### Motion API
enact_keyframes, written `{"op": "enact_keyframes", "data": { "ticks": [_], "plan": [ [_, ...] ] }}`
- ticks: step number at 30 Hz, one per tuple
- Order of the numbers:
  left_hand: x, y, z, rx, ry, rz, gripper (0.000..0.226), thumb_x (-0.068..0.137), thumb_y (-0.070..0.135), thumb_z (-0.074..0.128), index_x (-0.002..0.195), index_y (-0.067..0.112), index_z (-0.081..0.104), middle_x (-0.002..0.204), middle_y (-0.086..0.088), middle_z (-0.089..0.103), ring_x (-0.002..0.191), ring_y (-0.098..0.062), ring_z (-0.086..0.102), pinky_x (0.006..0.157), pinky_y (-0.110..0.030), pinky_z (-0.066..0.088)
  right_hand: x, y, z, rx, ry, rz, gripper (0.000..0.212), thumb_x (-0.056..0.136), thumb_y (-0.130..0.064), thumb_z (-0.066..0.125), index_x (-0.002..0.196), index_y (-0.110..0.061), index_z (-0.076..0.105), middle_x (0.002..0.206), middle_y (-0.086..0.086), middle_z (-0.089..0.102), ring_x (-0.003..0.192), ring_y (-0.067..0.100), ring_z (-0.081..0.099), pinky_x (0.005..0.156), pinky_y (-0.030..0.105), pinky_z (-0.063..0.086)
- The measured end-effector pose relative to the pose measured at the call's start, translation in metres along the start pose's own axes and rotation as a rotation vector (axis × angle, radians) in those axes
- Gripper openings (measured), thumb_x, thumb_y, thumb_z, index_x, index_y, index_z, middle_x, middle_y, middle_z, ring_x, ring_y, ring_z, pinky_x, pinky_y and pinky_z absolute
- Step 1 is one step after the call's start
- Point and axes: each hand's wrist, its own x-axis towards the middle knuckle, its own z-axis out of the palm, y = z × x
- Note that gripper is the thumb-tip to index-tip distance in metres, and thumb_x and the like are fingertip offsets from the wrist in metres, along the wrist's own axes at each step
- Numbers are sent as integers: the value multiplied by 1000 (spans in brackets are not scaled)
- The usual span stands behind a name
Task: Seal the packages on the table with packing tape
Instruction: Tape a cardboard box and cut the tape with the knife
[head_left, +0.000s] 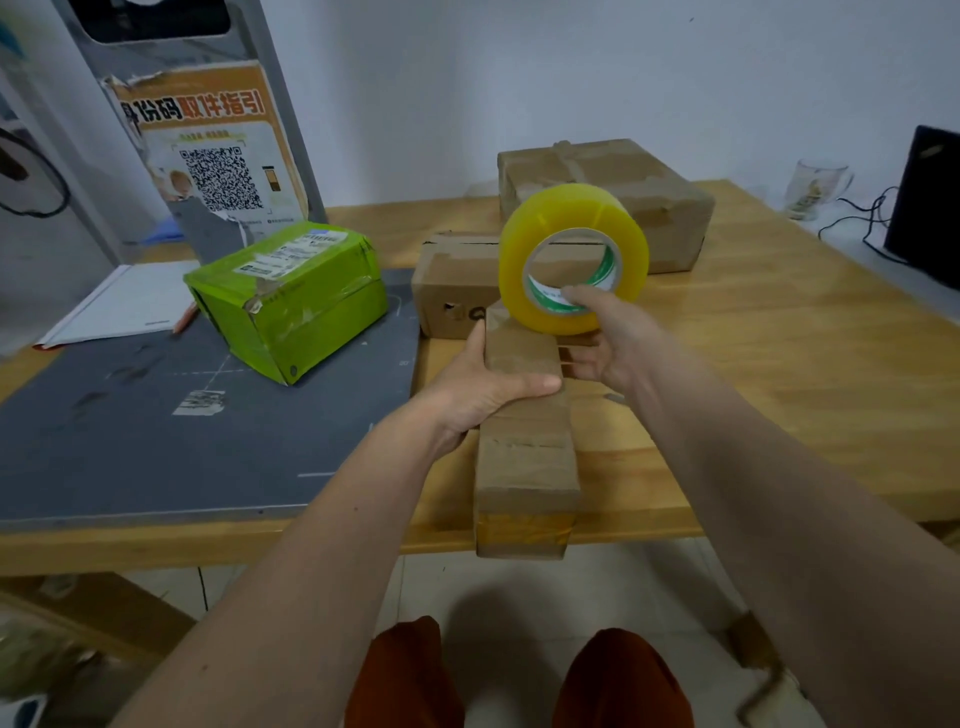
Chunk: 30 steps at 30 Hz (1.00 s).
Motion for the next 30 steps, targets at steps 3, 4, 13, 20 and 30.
{"op": "enact_keyframes", "data": {
  "ticks": [3, 4, 13, 20, 30],
  "plan": [
    [-3, 8, 2, 182, 52, -5, 99, 54, 38, 91, 139, 30, 41, 122, 5, 62, 115, -15, 59, 96, -36, 51, 4, -1, 0, -19, 23, 35, 74, 81, -29, 76, 144, -16, 39, 141, 17, 49, 122, 39, 54, 101, 55, 46],
    [-2, 12, 5, 326, 111, -1, 100, 54, 45, 92, 139, 29, 42, 125, 7, 60, 117, -14, 56, 97, -36, 50, 4, -1, 1, -13, 31, 41, 72, 83, -28, 74, 145, -15, 39, 140, 18, 49, 122, 39, 54, 102, 55, 45],
    [14, 25, 34, 950, 291, -224, 130, 66, 58, 75, 155, 9, -6, 156, -16, 15, 138, -30, 31, 98, -37, 41, -8, 3, 20, 2, 55, -53, 28, 85, -24, 69, 110, -20, 57, 111, 15, 66, 92, 33, 66, 64, 39, 56],
    [10, 23, 22, 793, 269, -213, 121, 66, 49, 79, 155, 28, -1, 153, -11, 22, 133, -34, 39, 86, -37, 42, -4, 0, 8, -30, 15, 69, 67, 87, -42, 68, 142, -15, 42, 135, 22, 50, 124, 40, 50, 101, 59, 43],
    [4, 27, 4, 621, 182, -142, 121, 67, 36, 81, 157, 31, 0, 157, -5, 28, 138, -25, 35, 92, -29, 38, -1, -6, -14, 134, -95, 176, 70, 95, -39, 58, 150, -7, 27, 136, 34, 46, 129, 51, 43, 98, 62, 39]
  ]
}}
